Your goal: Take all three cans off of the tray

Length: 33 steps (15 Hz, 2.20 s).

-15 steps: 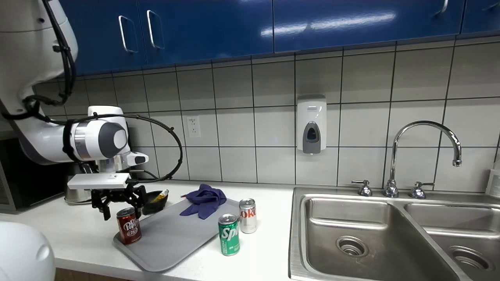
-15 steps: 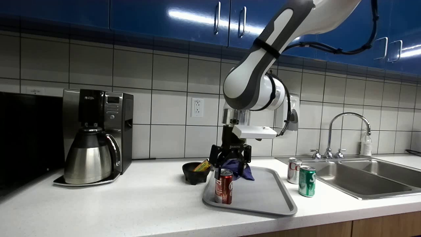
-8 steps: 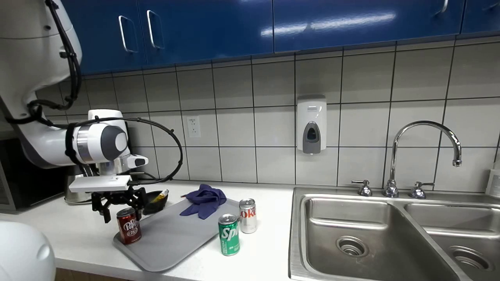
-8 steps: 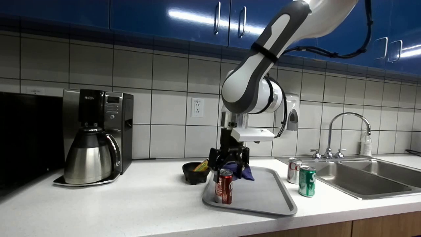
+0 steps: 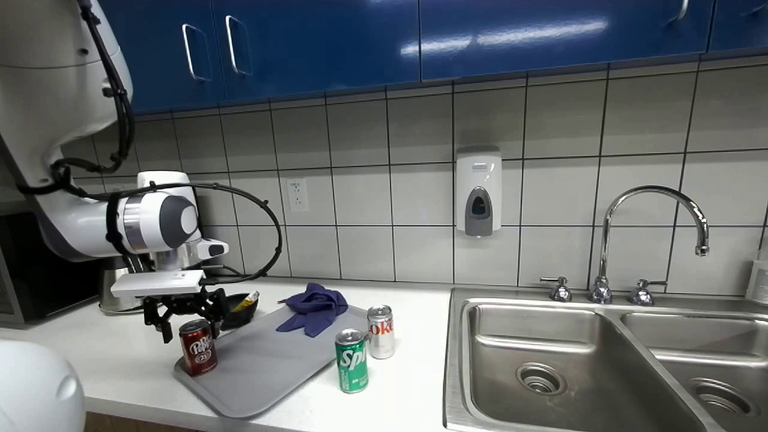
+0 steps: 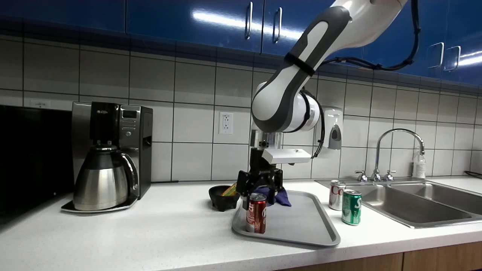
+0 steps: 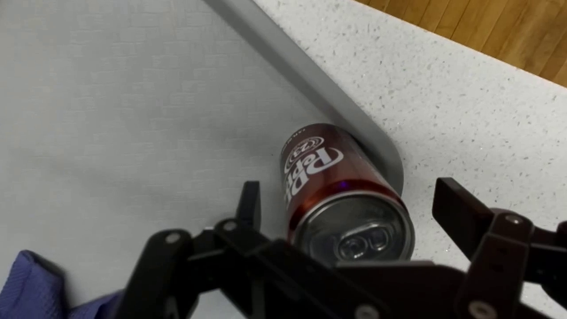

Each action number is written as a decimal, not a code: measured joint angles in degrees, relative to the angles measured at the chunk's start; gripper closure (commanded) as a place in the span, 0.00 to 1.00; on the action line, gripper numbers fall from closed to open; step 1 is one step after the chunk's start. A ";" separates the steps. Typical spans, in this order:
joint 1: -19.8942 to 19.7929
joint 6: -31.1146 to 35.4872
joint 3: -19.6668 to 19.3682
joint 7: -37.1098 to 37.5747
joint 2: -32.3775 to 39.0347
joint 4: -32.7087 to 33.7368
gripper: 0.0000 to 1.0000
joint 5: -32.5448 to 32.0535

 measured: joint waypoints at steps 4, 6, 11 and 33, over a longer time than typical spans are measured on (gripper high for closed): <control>0.02 0.00 -0.02 0.02 0.90 0.86 0.00 -0.37; 0.05 0.01 -0.02 0.02 1.29 1.24 0.26 -0.40; 0.13 0.01 -0.27 0.02 2.18 2.17 0.62 -1.04; 0.17 0.69 0.85 -0.49 -1.69 0.95 0.62 0.76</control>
